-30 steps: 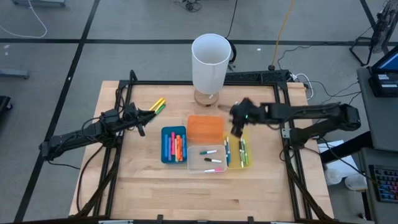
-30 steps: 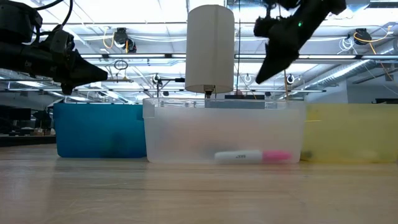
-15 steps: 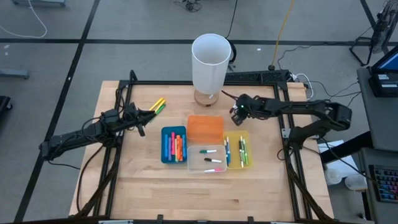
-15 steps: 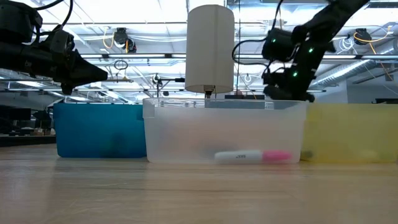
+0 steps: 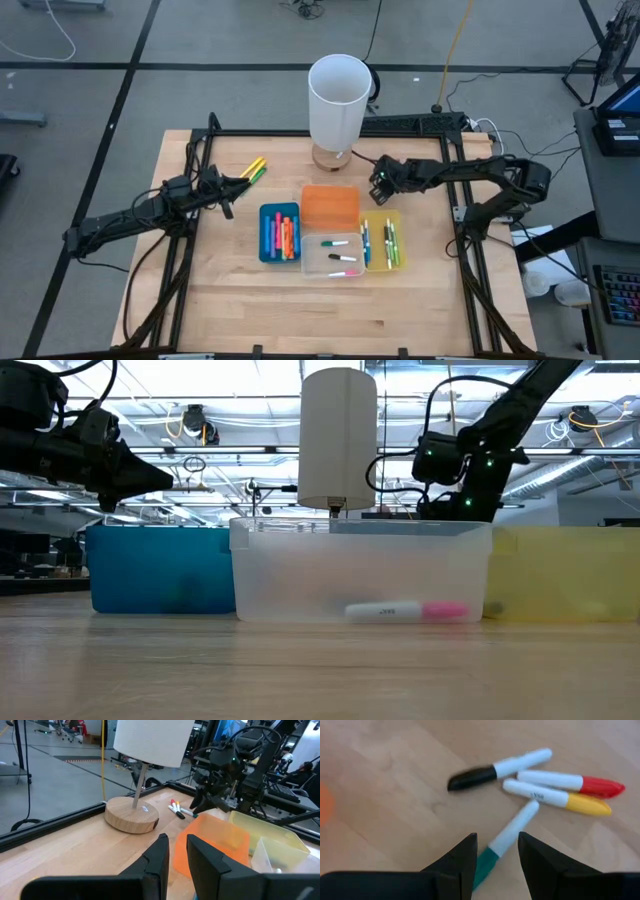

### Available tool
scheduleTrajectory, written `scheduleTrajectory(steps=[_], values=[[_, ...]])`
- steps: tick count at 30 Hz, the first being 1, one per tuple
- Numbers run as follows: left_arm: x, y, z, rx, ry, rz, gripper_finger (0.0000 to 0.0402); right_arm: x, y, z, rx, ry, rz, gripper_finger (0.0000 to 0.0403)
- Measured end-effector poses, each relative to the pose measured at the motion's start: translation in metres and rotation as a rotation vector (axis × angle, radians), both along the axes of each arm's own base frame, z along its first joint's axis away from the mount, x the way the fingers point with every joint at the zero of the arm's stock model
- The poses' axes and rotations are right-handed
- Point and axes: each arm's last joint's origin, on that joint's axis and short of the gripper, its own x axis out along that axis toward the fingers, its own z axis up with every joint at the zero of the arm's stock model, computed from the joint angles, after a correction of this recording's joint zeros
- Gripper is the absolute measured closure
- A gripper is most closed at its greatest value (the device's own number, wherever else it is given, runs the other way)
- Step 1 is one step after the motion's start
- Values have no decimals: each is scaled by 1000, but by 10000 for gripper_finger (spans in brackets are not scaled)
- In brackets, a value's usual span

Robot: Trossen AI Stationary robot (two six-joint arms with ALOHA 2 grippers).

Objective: Pick & Place Markers
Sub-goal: Put the small green highlighter pen into the transparent bin

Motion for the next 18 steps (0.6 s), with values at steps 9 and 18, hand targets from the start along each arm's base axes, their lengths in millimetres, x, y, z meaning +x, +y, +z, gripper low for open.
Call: scheduleTrajectory(steps=[9, 18], values=[[0, 0, 0, 0, 0, 0, 330, -14, 2, -17, 12, 25, -14, 273], [0, 0, 0, 0, 0, 0, 330, -30, 7, -36, 62, 30, -13, 283]])
